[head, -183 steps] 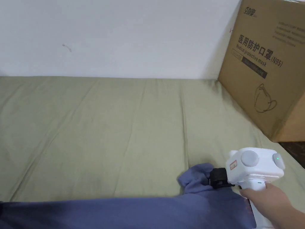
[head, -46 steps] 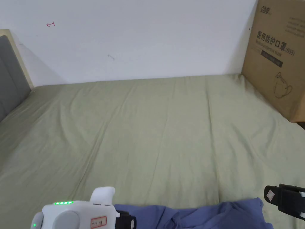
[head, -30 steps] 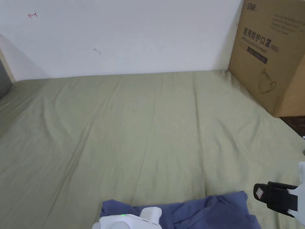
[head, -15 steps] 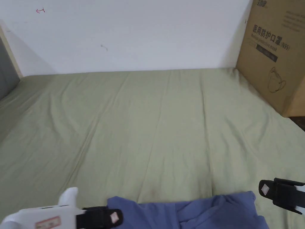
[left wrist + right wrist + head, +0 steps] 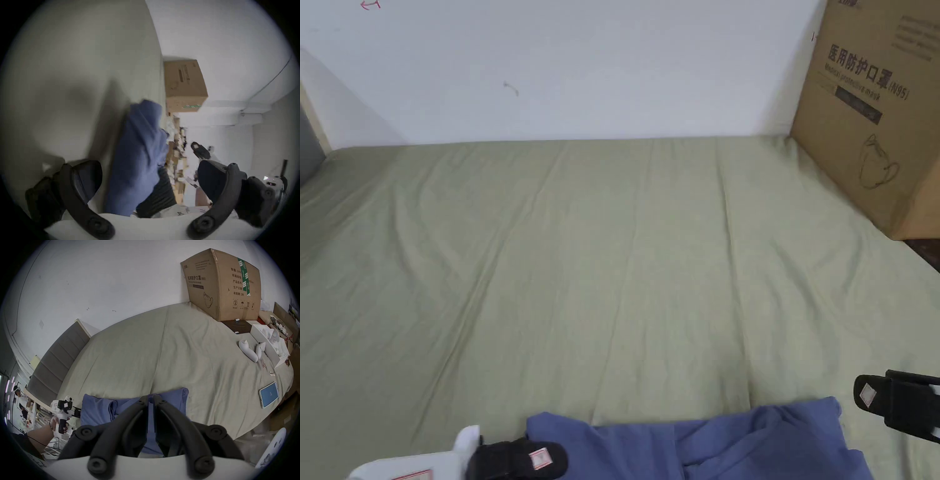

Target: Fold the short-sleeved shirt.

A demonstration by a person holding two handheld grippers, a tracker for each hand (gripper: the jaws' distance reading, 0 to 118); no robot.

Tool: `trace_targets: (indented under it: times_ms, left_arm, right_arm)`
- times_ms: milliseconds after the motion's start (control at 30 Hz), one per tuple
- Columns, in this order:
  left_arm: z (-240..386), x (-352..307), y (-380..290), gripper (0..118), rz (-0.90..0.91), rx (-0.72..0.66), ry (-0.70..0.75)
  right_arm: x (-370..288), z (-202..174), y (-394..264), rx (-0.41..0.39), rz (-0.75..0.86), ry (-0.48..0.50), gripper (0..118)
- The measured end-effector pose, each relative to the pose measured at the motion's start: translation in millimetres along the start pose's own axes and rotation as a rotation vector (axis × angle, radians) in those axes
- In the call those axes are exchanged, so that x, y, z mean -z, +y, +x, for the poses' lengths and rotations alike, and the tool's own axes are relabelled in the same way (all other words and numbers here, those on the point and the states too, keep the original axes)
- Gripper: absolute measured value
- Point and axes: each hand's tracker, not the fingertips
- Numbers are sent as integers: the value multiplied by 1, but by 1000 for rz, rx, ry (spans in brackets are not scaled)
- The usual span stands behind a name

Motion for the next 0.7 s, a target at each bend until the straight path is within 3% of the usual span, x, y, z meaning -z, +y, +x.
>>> trace_targets:
  times_ms: [167, 233, 267, 300, 333, 367, 567, 633, 700]
  left_arm:
    - [-12, 8, 1, 116, 58, -19, -43]
    - [-23, -2, -1, 113, 78, -21, 189]
    - [-27, 0, -3, 99, 51, 22, 315]
    - [-7, 7, -3, 50, 63, 10, 145]
    - [3, 12, -1, 8, 51, 18, 176]
    - [12, 16, -3, 9, 34, 59, 281]
    - [62, -37, -13, 10, 160, 213, 412]
    - [85, -69, -15, 10, 247, 274, 579]
    - [96, -104, -11, 10, 351, 279, 871]
  right_arm:
    - [4, -2, -1, 24, -1, 16, 6]
    - [6, -5, -2, 10, -12, 19, 6]
    - [7, -5, -3, 4, -19, 17, 6]
    - [10, -6, -4, 1, -25, 17, 6]
    - [12, -5, -5, 1, -31, 18, 6]
    - [14, -5, -5, 4, -34, 22, 6]
    - [13, -7, -3, 10, -16, 61, 6]
    - [12, -7, -2, -3, -17, 58, 6]
    - [11, -7, -1, -10, -19, 62, 6]
